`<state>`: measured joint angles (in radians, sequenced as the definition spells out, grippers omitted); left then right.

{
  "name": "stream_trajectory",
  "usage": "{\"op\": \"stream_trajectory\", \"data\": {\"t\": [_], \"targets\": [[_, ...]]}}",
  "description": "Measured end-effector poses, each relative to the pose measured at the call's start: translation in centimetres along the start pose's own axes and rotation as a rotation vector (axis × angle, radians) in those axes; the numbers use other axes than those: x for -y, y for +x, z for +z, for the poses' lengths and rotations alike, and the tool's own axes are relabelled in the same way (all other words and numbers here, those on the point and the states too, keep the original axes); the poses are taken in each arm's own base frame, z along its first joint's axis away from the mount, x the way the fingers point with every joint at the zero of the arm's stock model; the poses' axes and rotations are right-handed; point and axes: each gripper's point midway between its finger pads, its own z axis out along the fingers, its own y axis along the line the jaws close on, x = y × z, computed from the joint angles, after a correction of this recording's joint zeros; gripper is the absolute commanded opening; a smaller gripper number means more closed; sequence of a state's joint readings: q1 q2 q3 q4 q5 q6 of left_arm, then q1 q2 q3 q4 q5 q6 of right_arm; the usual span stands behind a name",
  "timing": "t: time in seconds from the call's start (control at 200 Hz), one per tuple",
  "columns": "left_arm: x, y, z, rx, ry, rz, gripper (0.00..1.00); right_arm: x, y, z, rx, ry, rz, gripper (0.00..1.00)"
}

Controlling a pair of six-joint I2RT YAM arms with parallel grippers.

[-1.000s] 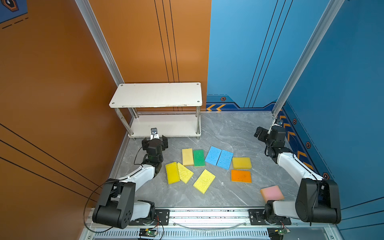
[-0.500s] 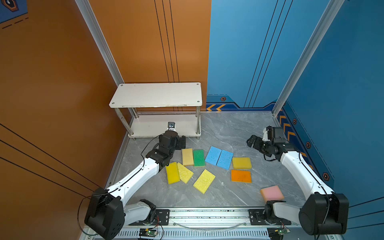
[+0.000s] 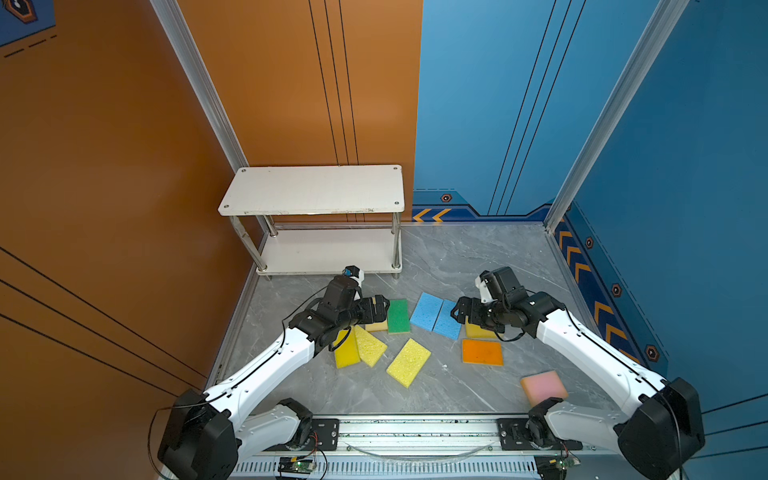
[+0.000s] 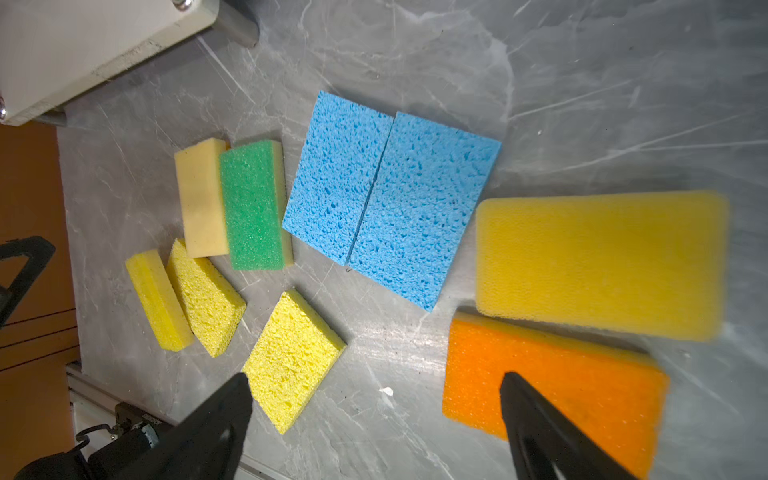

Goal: Place and organize the cleaning sponges onto the shelf

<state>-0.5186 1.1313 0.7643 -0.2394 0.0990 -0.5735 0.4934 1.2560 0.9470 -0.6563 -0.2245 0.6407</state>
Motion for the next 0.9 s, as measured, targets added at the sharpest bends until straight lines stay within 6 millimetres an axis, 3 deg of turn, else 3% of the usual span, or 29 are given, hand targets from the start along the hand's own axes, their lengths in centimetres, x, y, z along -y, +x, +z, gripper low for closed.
{"op": "stream_trajectory", "data": {"t": [0.13, 0.3, 0.44, 0.541, 0.641, 0.796, 0.901], "targets": [[0.4, 0.2, 0.1, -0.013, 0.023, -0.03, 1.0, -1.7, -0.5, 2.0, -0.032, -0.015, -0.01, 0.91], [-0.3, 0.1, 0.2, -0.018, 0.01, -0.052, 1.0, -6.6, -5.7, 3.5, 0.007, -0.123, -0.047, 0.95], [-4.0, -1.9, -1.2, 0.055, -0.046, -0.148, 1.0, -10.8, -10.2, 4.7, 0.102, -0.181, -0.19, 0.97], [-7.2, -3.1, -2.4, 0.109, -0.084, -0.243, 1.0, -12.7, -11.8, 6.2, 0.174, -0.186, -0.307, 0.97], [-8.4, -3.3, -2.6, 0.112, -0.088, -0.286, 1.0, -14.1, -12.8, 7.8, 0.265, -0.197, -0.419, 0.95], [-8.4, -3.0, -2.4, 0.1, -0.063, -0.306, 1.0, -15.6, -14.7, 9.2, 0.392, -0.232, -0.513, 0.89], [-8.9, -3.5, -2.6, 0.12, -0.062, -0.32, 1.0, -16.6, -16.1, 9.6, 0.471, -0.263, -0.544, 0.75]]}}
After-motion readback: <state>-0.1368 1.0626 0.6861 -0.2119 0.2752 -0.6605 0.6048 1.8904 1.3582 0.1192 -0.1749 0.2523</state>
